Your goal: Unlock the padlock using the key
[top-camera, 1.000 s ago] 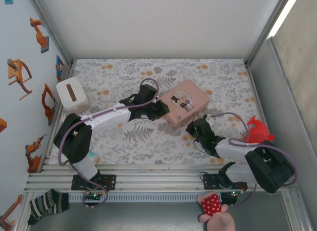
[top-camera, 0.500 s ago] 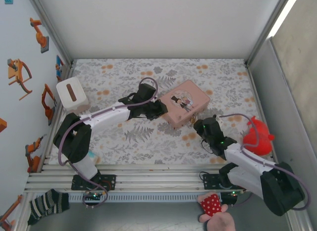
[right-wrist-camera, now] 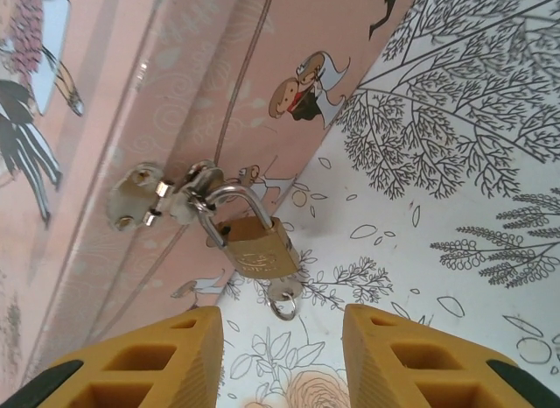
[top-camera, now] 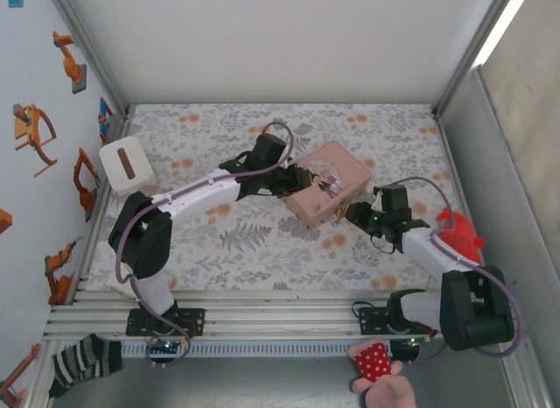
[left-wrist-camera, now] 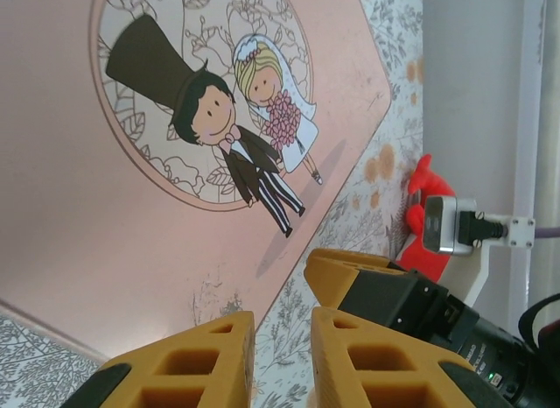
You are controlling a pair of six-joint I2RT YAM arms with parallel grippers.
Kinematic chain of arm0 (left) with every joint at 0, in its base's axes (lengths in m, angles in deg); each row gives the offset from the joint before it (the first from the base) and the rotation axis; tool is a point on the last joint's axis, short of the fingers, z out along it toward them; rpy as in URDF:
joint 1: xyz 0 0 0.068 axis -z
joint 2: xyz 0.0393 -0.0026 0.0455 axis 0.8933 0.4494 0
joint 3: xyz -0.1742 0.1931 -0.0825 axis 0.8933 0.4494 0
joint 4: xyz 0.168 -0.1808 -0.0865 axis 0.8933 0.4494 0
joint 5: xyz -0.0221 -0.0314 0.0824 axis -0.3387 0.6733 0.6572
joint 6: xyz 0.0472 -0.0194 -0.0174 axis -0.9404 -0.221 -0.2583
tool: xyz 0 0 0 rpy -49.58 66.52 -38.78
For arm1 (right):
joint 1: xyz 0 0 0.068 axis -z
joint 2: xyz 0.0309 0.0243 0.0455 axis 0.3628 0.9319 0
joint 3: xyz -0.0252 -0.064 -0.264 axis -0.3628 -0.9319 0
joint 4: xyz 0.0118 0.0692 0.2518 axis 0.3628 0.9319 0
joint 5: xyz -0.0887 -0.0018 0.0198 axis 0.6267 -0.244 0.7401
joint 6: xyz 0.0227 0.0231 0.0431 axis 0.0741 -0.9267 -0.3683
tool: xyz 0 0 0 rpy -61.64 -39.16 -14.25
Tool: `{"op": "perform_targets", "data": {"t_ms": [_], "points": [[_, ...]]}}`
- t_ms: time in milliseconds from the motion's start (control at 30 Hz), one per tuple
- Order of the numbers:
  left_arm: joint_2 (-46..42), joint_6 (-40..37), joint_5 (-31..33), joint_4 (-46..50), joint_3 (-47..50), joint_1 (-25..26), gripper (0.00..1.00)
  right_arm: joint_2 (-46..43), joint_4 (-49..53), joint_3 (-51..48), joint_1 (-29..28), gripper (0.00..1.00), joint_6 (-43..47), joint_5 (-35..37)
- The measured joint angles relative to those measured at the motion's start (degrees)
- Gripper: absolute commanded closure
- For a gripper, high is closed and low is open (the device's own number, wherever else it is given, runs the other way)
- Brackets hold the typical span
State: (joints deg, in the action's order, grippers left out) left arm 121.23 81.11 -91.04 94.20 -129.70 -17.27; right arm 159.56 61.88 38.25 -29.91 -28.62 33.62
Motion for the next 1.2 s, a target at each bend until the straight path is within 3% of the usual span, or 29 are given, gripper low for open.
{"op": "perform_targets", "data": {"t_ms": [233, 433, 667, 833, 1000, 1200], "points": [[2.4, -0.2, -1.4, -0.1, -0.1, 0.4, 0.76, 6.4, 0.0, 2.8, 1.6, 0.61, 8.3, -7.0], [2.4, -0.6, -1.1, 0.2, -0.1, 0.4, 0.76, 9.1, -1.8, 3.9, 1.9, 0.59, 10.2, -9.4], [2.3, -0.7, -1.0, 0.3, -0.1, 0.4, 0.75, 8.9, -2.1, 3.8, 3.2, 0.56, 10.1, -8.7], [2.0, -1.5, -0.1, 1.0, -0.1, 0.4, 0.72, 7.0, 0.6, 4.2, 7.9, 0.62, 8.8, -6.5], [-0.9, -2.7, 2.3, 3.2, 1.2, 0.3, 0.69, 6.0, 3.5, 6.1, 9.0, 0.67, 6.7, -2.2], [-5.9, -3.1, 4.0, 4.0, 4.4, 0.0, 0.67, 11.5, 3.1, 10.7, 8.3, 0.69, 3.6, -1.3]]}}
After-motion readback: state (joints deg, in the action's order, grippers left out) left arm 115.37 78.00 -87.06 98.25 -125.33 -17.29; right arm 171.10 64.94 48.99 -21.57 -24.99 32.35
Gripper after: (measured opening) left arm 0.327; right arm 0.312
